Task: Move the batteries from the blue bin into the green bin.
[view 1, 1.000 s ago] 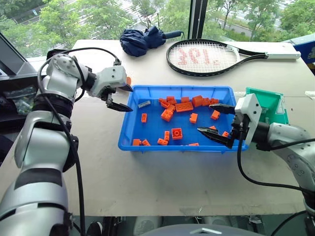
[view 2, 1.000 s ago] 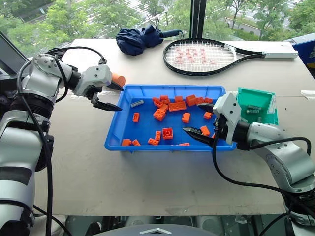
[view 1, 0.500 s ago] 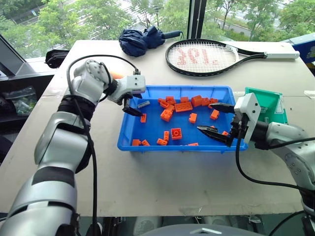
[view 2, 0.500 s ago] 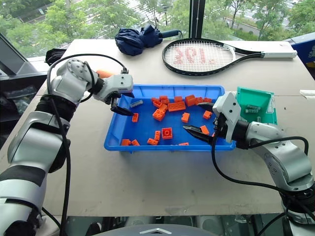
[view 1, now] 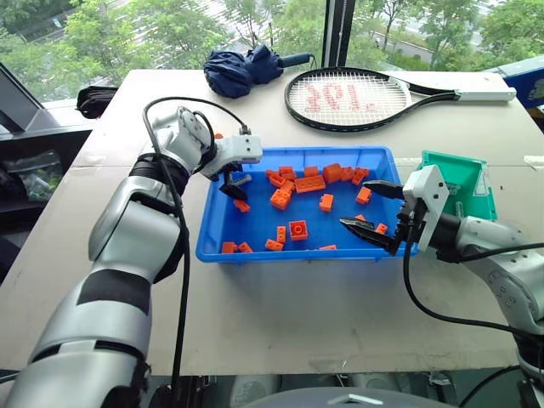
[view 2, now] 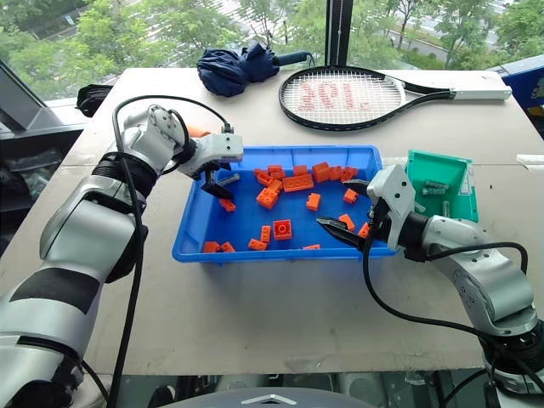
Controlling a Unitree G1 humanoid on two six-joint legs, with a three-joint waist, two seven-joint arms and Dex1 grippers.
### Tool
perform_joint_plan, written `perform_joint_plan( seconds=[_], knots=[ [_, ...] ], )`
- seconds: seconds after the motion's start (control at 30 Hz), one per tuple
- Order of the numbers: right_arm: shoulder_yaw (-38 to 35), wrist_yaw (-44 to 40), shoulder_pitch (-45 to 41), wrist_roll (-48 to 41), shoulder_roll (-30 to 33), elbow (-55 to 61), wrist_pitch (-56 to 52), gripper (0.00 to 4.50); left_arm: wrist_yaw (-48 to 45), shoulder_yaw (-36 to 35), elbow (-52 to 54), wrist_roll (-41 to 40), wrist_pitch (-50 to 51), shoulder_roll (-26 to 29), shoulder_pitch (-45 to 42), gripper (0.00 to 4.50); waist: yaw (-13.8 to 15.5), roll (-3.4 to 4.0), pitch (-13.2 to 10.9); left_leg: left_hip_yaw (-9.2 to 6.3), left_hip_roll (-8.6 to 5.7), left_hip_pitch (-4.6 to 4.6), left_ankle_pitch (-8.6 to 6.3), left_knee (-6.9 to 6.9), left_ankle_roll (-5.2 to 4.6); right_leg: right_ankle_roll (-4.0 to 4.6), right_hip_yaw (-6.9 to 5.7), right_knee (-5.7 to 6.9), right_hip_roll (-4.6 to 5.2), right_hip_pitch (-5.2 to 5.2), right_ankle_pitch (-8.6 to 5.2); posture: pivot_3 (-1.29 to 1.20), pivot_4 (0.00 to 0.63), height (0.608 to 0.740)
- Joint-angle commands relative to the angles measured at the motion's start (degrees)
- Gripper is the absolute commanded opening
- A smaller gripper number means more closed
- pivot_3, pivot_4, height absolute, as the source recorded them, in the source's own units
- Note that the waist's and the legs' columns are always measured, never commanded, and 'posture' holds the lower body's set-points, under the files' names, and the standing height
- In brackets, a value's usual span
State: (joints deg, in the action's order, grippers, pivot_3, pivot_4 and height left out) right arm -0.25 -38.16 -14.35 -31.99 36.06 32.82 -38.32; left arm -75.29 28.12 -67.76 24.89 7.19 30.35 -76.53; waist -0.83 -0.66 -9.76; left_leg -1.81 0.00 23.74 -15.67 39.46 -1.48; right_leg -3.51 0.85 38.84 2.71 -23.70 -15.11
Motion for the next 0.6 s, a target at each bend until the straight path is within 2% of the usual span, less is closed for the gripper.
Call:
perform_joint_plan(
  seconds=[0.03,0.13,0.23,0.33,0.4,0.47,0.5,0.53,0.6],
  knots=[
    [-1.6,-0.2,0.3,-0.9,0.6,2.2,0.3,4.5,2.2,0.3,-1.5,1.7,1.5,-0.1,-1.0,4.38,0.0,0.0,0.0,0.0,0.0,-0.01,0.0,0.0,0.0,0.0,0.0,0.0,0.0,0.0,0.0,0.0,0.15,0.74],
    [-2.0,-0.8,0.1,-1.3,1.2,1.8,0.1,4.5,3.2,0.1,-1.8,1.9,2.5,-0.7,-0.7,4.38,0.0,0.0,0.0,0.0,0.0,-0.03,0.0,0.0,0.0,0.0,0.0,0.05,0.0,0.01,0.0,0.0,0.15,0.74],
    [-2.3,-1.1,-0.3,-1.6,1.6,1.6,0.0,4.5,3.5,0.3,-1.8,2.0,2.9,-1.2,-0.5,3.72,0.0,0.0,0.0,-0.01,0.0,-0.05,0.0,0.0,0.0,0.0,0.0,0.08,0.0,0.01,0.0,0.0,0.15,0.74],
    [-2.5,-1.4,-0.8,-1.7,1.9,1.2,0.0,4.5,3.3,0.3,-1.8,2.1,3.2,-1.6,-0.5,2.43,0.0,-0.01,0.0,0.0,0.0,-0.05,0.0,0.01,0.0,0.0,0.0,0.09,0.0,0.02,0.0,0.0,0.15,0.74],
    [-2.6,-1.3,-0.9,-1.6,2.0,1.0,0.0,4.5,3.2,0.3,-1.8,2.1,3.1,-1.9,-0.6,1.35,0.0,-0.01,0.0,0.0,0.0,-0.05,0.0,0.01,0.0,0.0,0.0,0.08,0.0,0.02,0.0,0.0,0.15,0.74],
    [-2.7,-1.2,-0.9,-1.5,2.0,1.0,0.0,4.5,3.2,0.2,-1.9,2.1,2.8,-2.0,-0.7,0.71,0.1,-0.01,0.0,0.0,0.0,-0.05,0.0,0.01,0.0,0.0,0.0,0.08,0.01,0.02,0.0,0.0,0.15,0.74],
    [-2.8,-1.0,-0.8,-1.5,2.0,1.1,0.0,4.5,3.2,0.1,-2.0,2.1,2.6,-2.0,-0.8,0.23,0.1,-0.01,0.0,0.0,0.0,-0.04,0.0,0.01,0.0,0.0,0.0,0.08,0.01,0.02,0.0,0.0,0.15,0.74],
    [-2.8,-1.0,-0.8,-1.6,2.0,1.1,0.0,4.5,3.3,0.0,-2.1,2.1,2.5,-2.1,-0.9,0.01,0.1,-0.01,0.0,0.0,0.0,-0.05,0.0,0.01,0.0,0.0,0.0,0.08,0.01,0.02,0.0,0.0,0.15,0.74],
    [-2.9,-0.9,-0.6,-1.5,2.0,1.2,0.0,4.5,3.5,0.0,-2.3,2.2,2.1,-2.1,-1.1,0.02,0.1,-0.01,0.0,0.0,0.0,-0.05,0.0,0.01,0.0,0.0,0.0,0.08,0.01,0.02,0.0,0.0,0.15,0.74]
  ],
)
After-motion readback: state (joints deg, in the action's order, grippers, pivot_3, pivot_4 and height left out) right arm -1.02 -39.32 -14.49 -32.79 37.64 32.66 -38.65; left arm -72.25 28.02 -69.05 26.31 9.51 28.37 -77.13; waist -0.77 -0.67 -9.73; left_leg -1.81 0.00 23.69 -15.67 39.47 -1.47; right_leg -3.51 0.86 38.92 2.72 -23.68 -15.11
